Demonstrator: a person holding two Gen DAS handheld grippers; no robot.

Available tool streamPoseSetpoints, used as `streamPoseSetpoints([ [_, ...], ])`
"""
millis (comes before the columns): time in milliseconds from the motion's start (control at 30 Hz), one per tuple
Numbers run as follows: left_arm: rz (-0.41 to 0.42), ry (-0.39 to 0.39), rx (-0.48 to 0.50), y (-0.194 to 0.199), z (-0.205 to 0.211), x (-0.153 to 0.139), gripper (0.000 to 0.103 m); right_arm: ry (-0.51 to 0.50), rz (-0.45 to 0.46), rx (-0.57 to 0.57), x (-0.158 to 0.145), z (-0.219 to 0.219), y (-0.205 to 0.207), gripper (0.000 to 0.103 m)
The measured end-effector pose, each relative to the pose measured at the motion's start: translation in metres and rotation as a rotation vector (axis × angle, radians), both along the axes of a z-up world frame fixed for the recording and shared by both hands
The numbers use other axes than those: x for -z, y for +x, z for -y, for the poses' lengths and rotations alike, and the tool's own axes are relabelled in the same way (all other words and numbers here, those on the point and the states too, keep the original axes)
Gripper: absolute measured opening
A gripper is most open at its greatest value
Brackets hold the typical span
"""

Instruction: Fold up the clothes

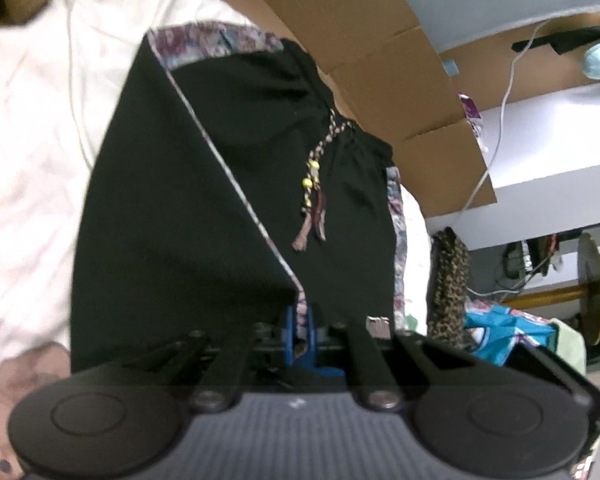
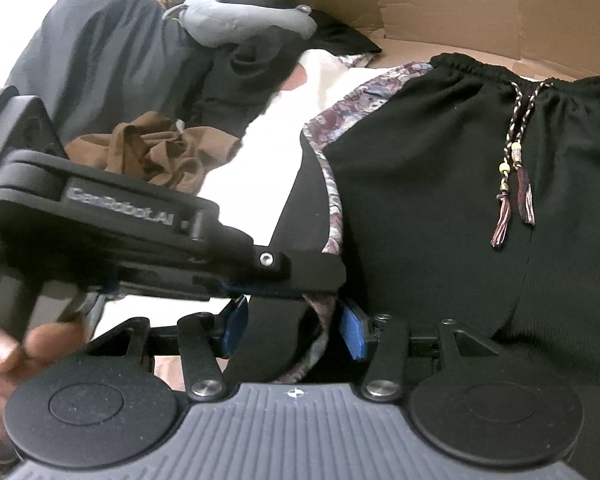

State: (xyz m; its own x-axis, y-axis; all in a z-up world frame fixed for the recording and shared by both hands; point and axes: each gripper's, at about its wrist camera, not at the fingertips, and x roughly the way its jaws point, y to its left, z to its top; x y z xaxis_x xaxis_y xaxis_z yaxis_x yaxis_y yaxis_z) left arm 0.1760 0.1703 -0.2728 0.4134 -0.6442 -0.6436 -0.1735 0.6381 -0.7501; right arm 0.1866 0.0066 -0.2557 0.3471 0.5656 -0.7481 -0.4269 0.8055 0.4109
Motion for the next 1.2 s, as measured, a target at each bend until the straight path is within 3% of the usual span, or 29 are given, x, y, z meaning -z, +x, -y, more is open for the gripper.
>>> streamPoseSetpoints([
  [167,-0.014,-0.042,0.013,0.004,0.003,0.001,0.007,-0.027,0.005,0.034,0.017,-0.004,0.009,0.053],
  [233,-0.017,-0.035,0.013,0.005,0.002,-0.001,0.009,-0.033,-0.004,0.047,0.023,-0.005,0.012,0.043],
  [300,-0.014,-0.015,0.01,0.005,0.0,-0.002,0.015,-0.039,-0.012,0.06,0.029,-0.006,0.015,0.037],
  [367,-0.019,0.003,-0.004,0.005,-0.005,-0.004,0.028,-0.045,-0.02,0.073,0.034,-0.006,0.018,0.024],
  [467,-0.017,0.008,-0.043,0.003,-0.017,-0.004,0.04,-0.055,-0.031,0.089,0.042,-0.007,0.022,0.021],
  [667,-0.073,0.077,-0.137,-0.003,-0.048,0.012,0.042,-0.058,-0.066,0.118,0.05,-0.006,0.028,0.022],
  [900,-0.147,0.099,-0.191,-0.016,-0.069,0.034,0.042,-0.094,-0.089,0.149,0.06,-0.007,0.035,0.022],
  [933,-0.157,0.101,-0.198,-0.018,-0.071,0.037,0.042,-0.097,-0.096,0.146,0.061,-0.007,0.036,0.017],
  [967,-0.165,0.11,-0.205,-0.019,-0.073,0.04,0.042,-0.097,-0.095,0.143,0.061,-0.006,0.036,0.006],
  [1200,-0.179,0.158,-0.209,-0.021,-0.078,0.045,0.042,-0.065,-0.077,0.15,0.04,0.016,0.032,0.003],
])
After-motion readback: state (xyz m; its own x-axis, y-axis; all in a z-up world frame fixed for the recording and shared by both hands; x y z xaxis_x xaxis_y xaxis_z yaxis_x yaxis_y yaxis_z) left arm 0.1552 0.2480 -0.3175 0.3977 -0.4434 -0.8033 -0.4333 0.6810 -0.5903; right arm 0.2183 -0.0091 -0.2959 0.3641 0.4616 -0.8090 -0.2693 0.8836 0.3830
